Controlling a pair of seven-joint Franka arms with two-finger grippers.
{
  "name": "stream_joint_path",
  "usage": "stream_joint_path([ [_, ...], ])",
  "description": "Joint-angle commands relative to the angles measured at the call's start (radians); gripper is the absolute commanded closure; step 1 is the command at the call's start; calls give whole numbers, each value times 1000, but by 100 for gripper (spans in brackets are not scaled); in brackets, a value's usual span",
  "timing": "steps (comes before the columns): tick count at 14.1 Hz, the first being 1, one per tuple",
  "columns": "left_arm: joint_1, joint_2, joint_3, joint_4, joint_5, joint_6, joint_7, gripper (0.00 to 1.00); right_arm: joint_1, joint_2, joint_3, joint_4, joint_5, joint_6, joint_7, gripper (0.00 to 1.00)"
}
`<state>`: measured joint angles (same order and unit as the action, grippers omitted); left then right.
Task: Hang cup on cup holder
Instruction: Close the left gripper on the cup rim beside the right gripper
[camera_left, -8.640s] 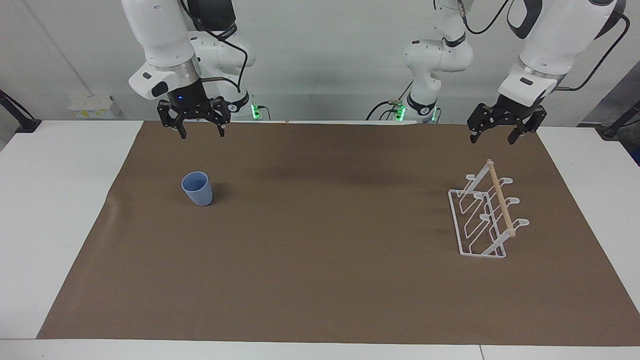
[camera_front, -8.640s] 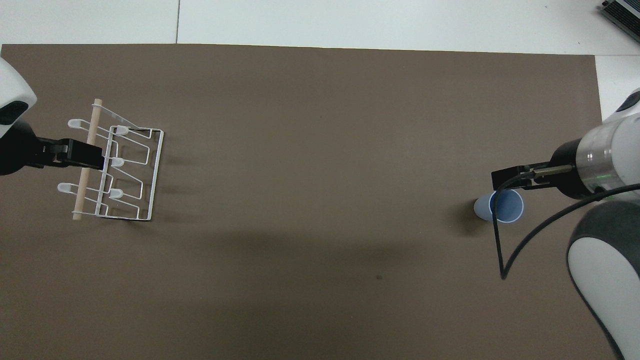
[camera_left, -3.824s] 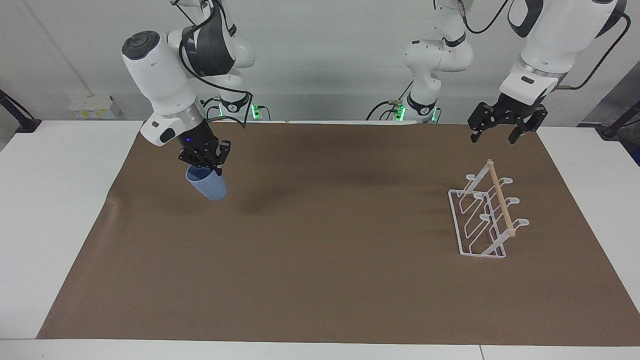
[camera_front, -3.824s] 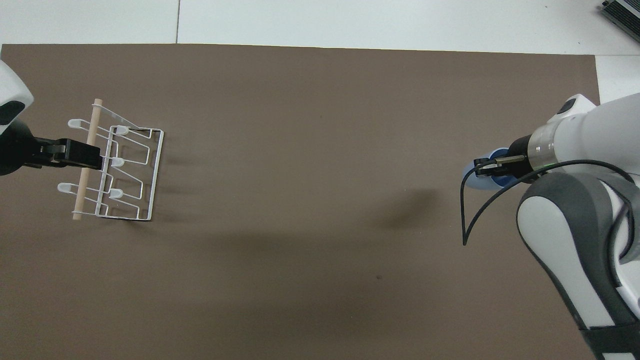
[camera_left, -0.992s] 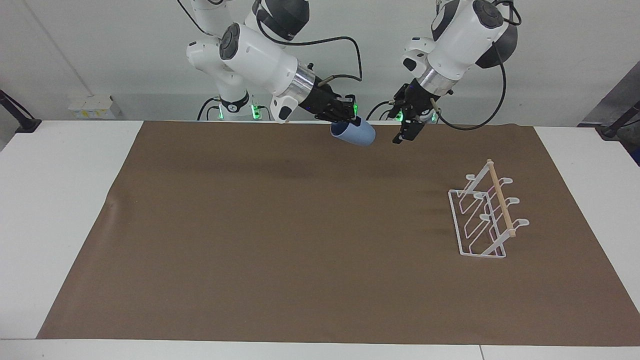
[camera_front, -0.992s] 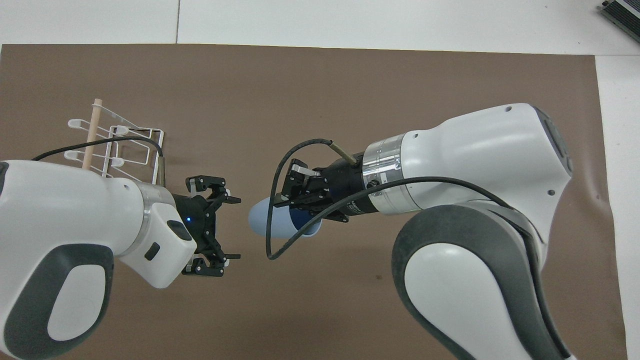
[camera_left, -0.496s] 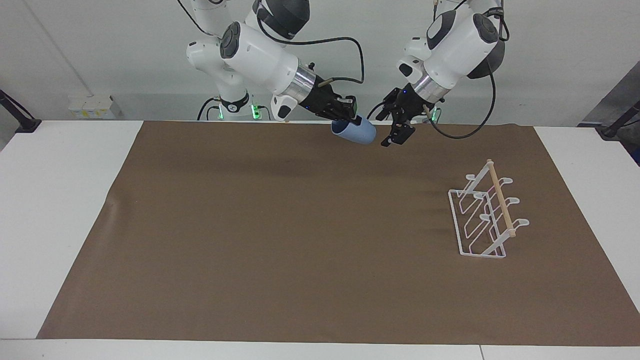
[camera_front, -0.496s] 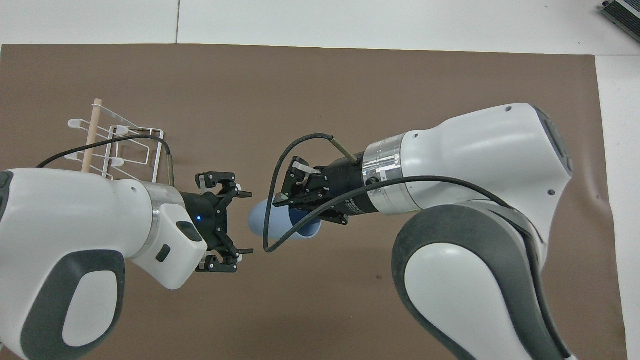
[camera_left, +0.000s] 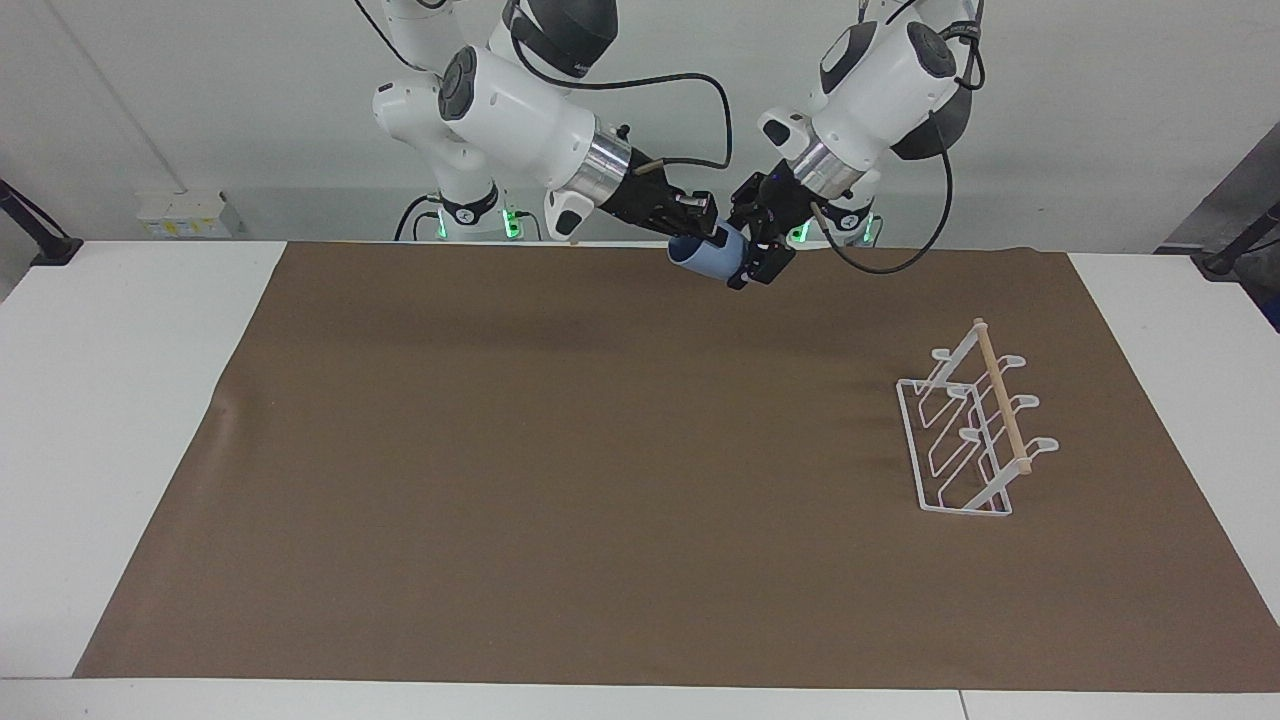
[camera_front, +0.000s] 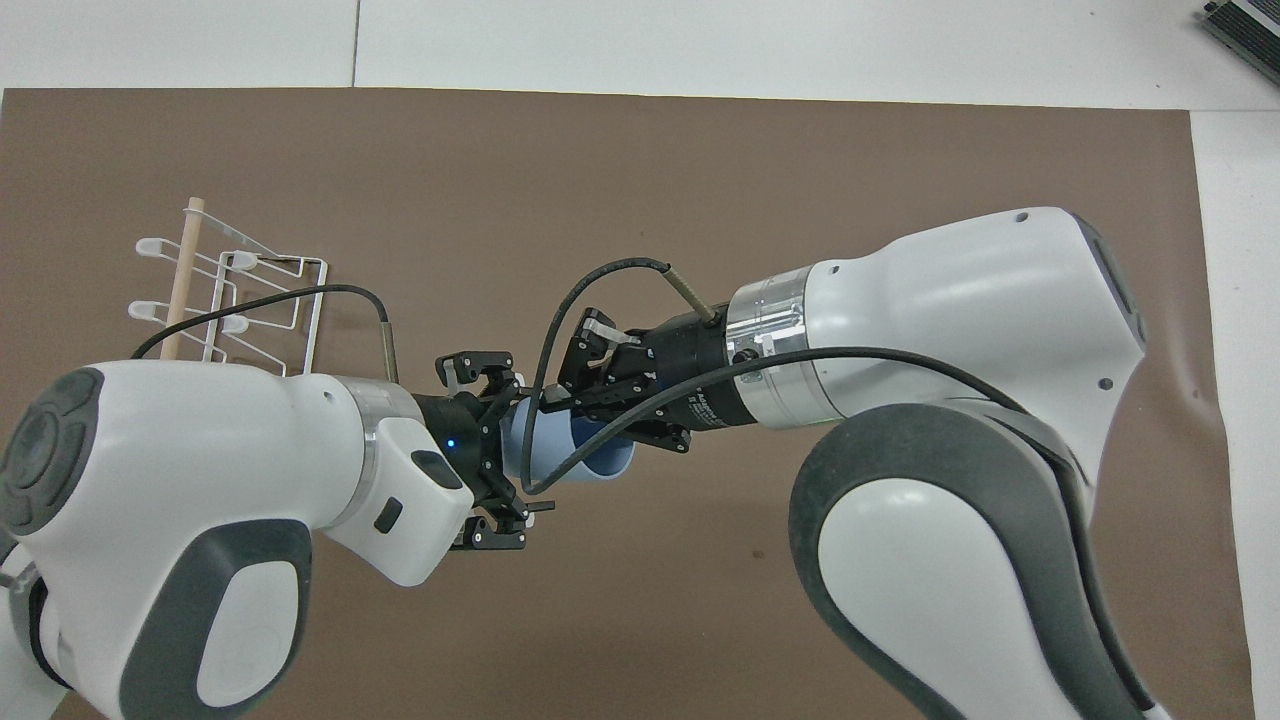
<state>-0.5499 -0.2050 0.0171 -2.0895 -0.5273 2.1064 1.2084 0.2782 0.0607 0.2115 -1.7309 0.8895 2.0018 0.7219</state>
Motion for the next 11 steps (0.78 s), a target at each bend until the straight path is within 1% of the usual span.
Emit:
stream_joint_path([
  [1, -21, -1, 14, -5, -14, 20, -83, 0, -7, -15, 3, -12, 31, 6, 16, 100],
  [2, -22, 4, 14, 0, -14, 20, -113, 0, -7, -15, 3, -12, 31, 6, 17, 100],
  [6, -35, 4, 8, 6, -14, 20, -127, 0, -7, -13, 3, -6, 31, 5, 17, 100],
  [8, -35, 4, 0, 8, -14, 18, -125, 6, -8, -12, 3, -4, 31, 3, 17, 100],
  [10, -48, 4, 0, 9, -14, 15, -125, 24, -8, -12, 3, -4, 31, 3, 17, 100],
  [11, -50, 4, 0, 9, -13, 14, -119, 44, -8, -12, 3, -4, 29, 3, 17, 100],
])
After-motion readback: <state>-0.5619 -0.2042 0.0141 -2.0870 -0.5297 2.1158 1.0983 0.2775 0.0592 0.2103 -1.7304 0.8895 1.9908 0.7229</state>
